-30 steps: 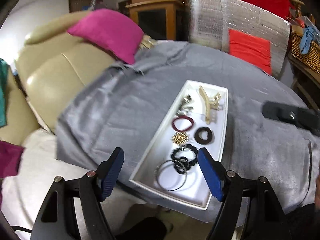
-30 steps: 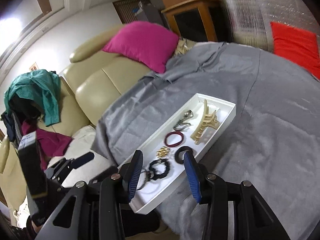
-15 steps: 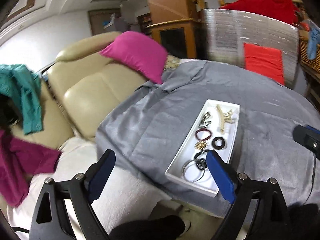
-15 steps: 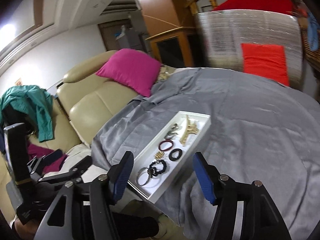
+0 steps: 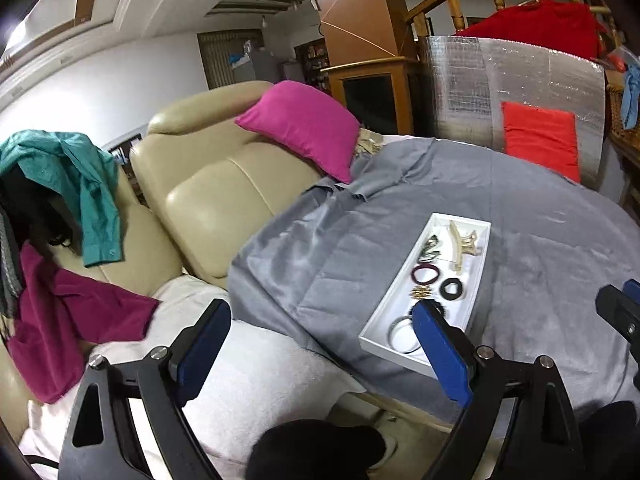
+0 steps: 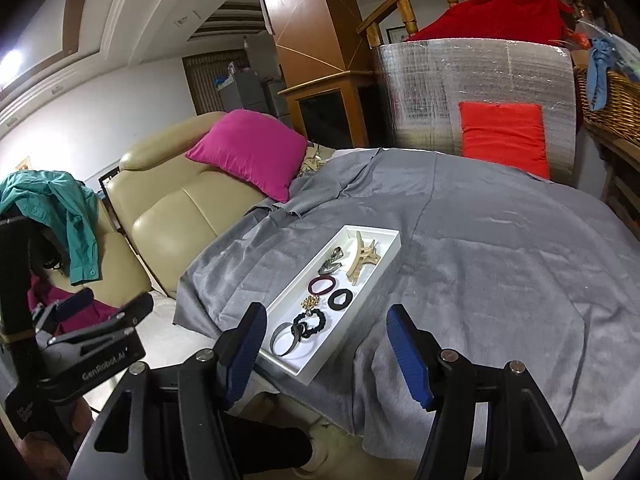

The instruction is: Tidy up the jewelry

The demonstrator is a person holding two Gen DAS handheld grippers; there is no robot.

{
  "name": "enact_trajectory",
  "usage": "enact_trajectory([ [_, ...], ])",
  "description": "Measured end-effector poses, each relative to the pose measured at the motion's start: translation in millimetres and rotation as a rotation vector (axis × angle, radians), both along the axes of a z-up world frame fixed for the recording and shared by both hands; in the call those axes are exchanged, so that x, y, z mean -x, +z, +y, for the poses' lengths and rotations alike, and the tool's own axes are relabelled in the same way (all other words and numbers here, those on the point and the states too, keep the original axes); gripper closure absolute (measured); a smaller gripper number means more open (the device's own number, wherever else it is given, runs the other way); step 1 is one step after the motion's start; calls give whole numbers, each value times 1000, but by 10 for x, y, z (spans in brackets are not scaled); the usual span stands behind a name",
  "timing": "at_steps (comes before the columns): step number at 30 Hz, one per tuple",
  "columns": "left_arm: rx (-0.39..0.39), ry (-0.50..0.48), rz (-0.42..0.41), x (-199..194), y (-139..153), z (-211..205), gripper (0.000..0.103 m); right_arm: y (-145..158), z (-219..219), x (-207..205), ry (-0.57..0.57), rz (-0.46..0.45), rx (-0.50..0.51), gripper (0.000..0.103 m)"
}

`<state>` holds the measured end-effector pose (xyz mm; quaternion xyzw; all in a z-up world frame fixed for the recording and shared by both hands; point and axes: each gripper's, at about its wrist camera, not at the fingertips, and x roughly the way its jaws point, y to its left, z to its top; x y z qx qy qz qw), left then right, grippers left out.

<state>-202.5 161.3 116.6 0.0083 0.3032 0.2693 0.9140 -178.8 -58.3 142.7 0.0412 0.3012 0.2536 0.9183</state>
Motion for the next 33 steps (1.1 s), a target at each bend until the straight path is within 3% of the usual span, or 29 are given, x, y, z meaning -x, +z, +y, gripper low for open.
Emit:
enact_trajectory([
  [16,-22,-19,-18,240,140,23,11,90,152,375,-103,-56,93,35],
  [33,-36,-22,5,306,70,82,11,112,219,400,-96,-52,73,35],
])
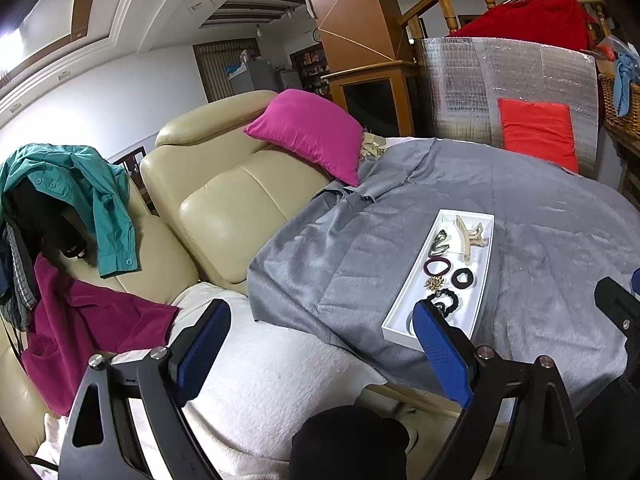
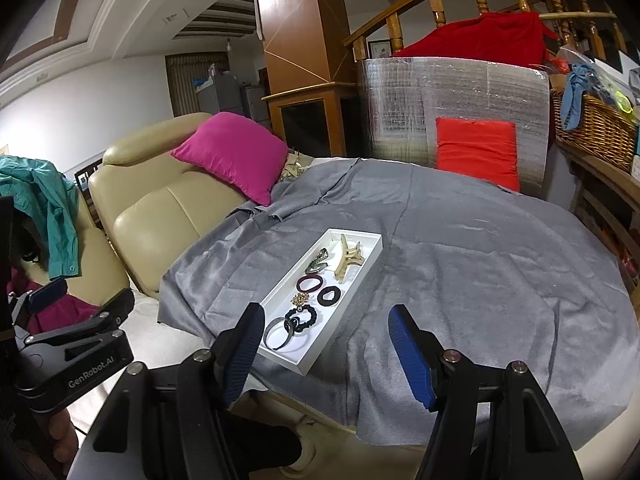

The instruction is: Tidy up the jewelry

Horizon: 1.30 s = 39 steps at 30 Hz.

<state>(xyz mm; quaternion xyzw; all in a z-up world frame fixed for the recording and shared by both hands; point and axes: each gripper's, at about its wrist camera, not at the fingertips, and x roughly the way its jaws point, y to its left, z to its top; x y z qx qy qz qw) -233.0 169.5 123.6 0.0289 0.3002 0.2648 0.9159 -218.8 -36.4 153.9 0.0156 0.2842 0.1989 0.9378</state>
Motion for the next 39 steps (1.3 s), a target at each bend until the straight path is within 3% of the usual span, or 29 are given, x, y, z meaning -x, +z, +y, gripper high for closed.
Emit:
enact_trajectory([
  [39,2,20,12,14,-67,92,11,-47,54,-45,13,17,-14,35],
])
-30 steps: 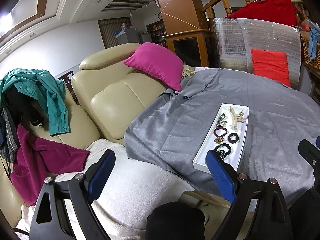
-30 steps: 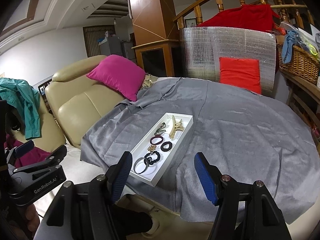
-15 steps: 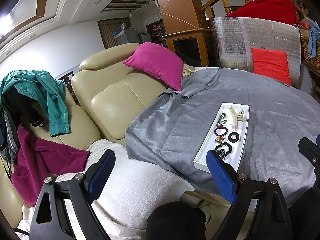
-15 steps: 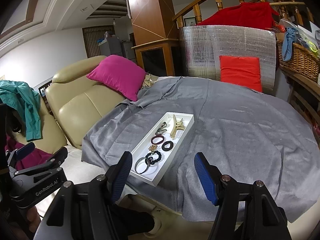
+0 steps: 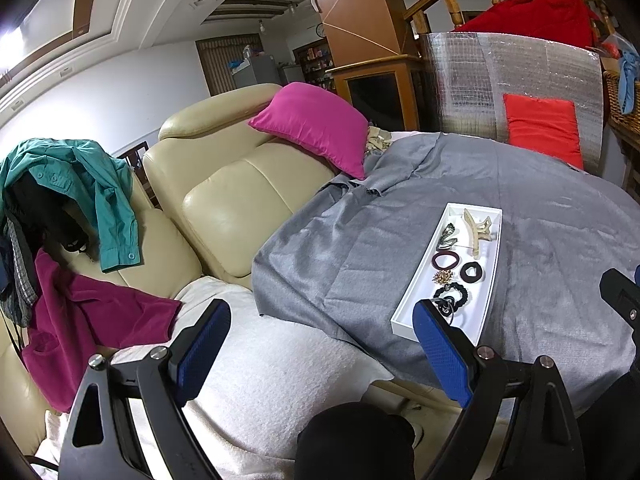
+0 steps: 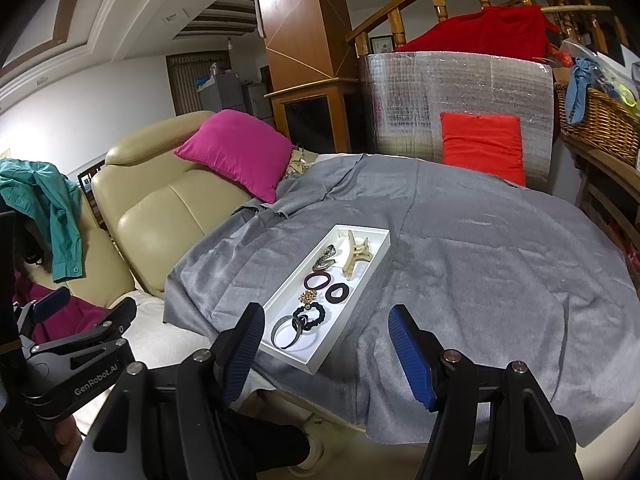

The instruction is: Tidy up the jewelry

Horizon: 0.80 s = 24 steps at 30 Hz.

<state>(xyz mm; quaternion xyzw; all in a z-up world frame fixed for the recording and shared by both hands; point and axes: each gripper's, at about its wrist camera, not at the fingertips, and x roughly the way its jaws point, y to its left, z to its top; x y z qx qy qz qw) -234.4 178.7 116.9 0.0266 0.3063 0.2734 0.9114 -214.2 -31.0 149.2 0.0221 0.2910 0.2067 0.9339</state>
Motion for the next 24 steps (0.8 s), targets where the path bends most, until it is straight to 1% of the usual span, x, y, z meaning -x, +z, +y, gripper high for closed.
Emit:
enact_trajectory([
  [24,6,15,14,-4,-63,80,11,-14,65,-24,11,3,7,35],
])
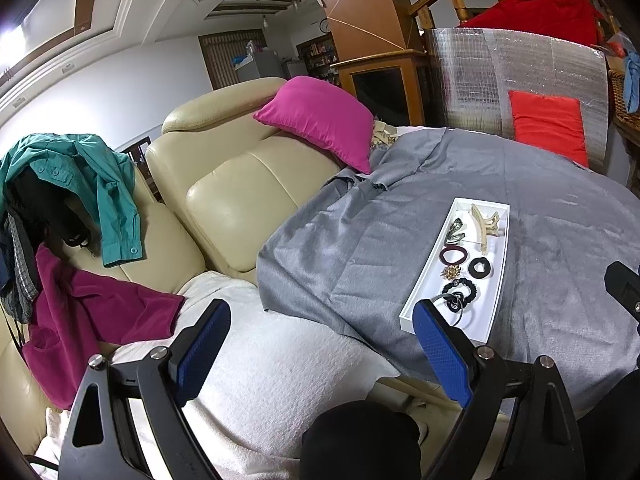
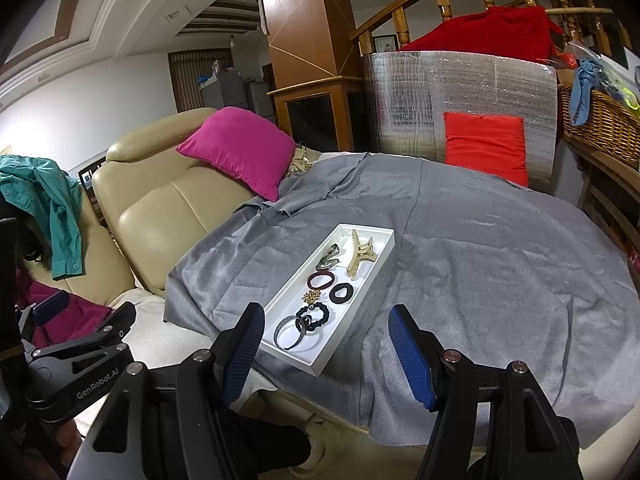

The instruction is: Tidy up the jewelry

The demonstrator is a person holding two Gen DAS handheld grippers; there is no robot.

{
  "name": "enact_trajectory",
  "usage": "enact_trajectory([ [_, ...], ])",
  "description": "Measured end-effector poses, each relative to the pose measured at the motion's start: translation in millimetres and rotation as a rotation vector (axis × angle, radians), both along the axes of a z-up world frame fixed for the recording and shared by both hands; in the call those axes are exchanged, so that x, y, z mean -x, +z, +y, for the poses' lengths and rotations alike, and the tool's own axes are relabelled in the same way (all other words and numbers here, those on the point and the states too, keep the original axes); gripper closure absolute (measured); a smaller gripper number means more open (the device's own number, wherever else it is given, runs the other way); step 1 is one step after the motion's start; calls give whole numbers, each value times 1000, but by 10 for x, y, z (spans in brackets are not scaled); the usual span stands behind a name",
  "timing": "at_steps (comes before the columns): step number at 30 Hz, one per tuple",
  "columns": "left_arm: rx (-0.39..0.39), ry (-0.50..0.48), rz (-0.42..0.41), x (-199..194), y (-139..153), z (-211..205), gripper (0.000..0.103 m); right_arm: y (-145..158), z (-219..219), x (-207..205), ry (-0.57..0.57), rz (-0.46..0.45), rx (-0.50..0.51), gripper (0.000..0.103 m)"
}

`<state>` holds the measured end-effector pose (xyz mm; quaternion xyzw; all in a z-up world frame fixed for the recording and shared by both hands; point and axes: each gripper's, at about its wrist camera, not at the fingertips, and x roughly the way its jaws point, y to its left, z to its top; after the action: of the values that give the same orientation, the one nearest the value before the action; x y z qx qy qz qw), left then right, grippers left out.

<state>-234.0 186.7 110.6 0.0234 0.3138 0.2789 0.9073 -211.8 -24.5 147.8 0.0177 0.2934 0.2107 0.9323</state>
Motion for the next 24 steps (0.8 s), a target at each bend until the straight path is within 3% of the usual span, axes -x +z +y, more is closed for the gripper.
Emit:
enact_trajectory([
  [24,11,39,25,-165,-47,240,11,21,342,-282,49,-2,15,35],
])
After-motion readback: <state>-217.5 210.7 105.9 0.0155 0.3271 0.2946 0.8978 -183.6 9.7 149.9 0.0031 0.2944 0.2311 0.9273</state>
